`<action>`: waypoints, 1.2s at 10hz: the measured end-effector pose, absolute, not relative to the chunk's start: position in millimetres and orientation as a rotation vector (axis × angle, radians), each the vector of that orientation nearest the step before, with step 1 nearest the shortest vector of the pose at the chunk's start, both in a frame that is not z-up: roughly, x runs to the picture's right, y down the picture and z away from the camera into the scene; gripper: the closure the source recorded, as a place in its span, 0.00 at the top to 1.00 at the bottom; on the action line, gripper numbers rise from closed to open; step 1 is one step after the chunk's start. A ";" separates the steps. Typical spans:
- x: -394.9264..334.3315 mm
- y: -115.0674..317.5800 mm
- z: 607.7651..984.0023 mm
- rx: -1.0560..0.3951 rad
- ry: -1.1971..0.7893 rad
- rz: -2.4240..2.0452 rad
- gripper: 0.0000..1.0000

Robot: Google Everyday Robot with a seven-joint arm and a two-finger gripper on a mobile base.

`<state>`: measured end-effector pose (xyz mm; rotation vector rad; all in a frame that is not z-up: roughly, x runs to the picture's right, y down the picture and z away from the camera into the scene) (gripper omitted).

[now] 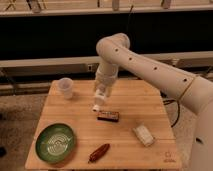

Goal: Place the bottle in the ceramic bowl

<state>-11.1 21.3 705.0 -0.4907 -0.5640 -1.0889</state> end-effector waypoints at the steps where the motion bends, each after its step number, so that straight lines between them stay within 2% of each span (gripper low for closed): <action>1: -18.7 30.8 699.7 -0.486 -0.569 -1.121 0.00; 4: -47.3 48.1 689.3 -0.477 -0.578 -1.182 0.00; 7: -79.4 82.8 675.8 -0.470 -0.606 -1.261 0.00; 12: -118.2 109.7 672.0 -0.458 -0.634 -1.337 0.00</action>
